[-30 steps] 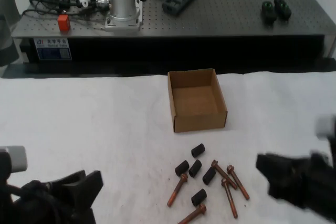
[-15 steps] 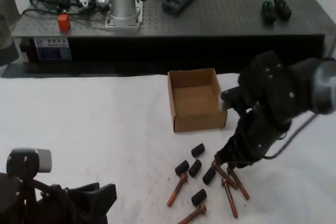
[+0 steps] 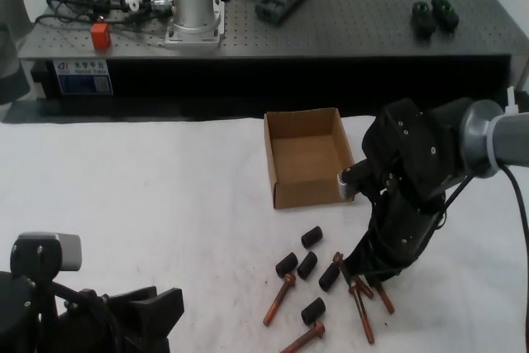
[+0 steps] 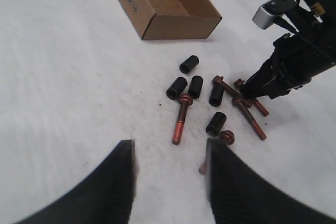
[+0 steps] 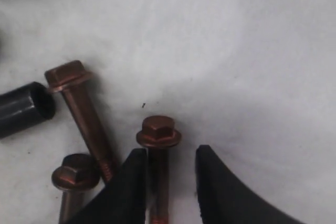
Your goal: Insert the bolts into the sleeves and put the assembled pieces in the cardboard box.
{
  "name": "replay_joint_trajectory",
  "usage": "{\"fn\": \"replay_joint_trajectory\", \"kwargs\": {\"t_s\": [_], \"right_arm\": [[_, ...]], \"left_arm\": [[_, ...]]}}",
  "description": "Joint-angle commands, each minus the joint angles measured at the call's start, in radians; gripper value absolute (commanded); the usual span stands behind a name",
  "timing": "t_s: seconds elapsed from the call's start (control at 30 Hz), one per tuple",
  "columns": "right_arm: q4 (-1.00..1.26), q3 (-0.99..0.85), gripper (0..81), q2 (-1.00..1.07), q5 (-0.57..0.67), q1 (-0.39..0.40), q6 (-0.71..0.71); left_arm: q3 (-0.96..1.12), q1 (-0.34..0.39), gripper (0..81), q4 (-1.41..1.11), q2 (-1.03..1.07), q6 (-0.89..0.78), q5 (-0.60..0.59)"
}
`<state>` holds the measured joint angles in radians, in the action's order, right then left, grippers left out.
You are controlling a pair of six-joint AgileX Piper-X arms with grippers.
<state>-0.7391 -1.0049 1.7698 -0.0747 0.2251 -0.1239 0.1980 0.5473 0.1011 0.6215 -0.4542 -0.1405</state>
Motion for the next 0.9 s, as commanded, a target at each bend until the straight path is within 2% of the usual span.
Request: {"fn": "replay_joint_trajectory", "kwargs": {"t_s": [0.0,0.2,0.23,0.33,0.43,0.57,0.73,0.87], "right_arm": [[-0.012,-0.009,22.8,0.013,-0.002,-0.002,-0.012],[-0.009,-0.009,21.6,0.043,-0.002,-0.002,-0.038],[-0.004,-0.009,18.8,0.043,-0.004,-0.005,-0.042],[0.023,-0.009,1.5,0.035,-0.003,-0.01,-0.063],[0.042,-0.009,1.6,-0.005,0.004,-0.029,-0.054],[0.01,-0.009,1.6,-0.122,0.045,-0.065,-0.049],[-0.087,-0.006,1.6,-0.309,0.147,-0.114,-0.026],[-0.102,0.037,1.6,-0.451,0.168,-0.139,-0.026]], "left_arm": [[0.01,0.0,31.4,-0.013,0.0,0.014,-0.006],[0.01,0.0,31.4,-0.011,0.0,0.014,-0.01],[0.01,0.0,31.4,-0.011,0.0,0.034,-0.027],[0.016,0.0,31.4,-0.013,0.022,0.086,-0.085],[0.054,0.0,31.4,-0.013,0.101,0.109,-0.116],[0.185,0.0,31.4,0.004,0.286,0.218,-0.181],[0.473,0.0,31.4,0.172,0.598,0.342,-0.26],[0.751,0.009,26.9,0.377,0.845,0.471,-0.268]]}}
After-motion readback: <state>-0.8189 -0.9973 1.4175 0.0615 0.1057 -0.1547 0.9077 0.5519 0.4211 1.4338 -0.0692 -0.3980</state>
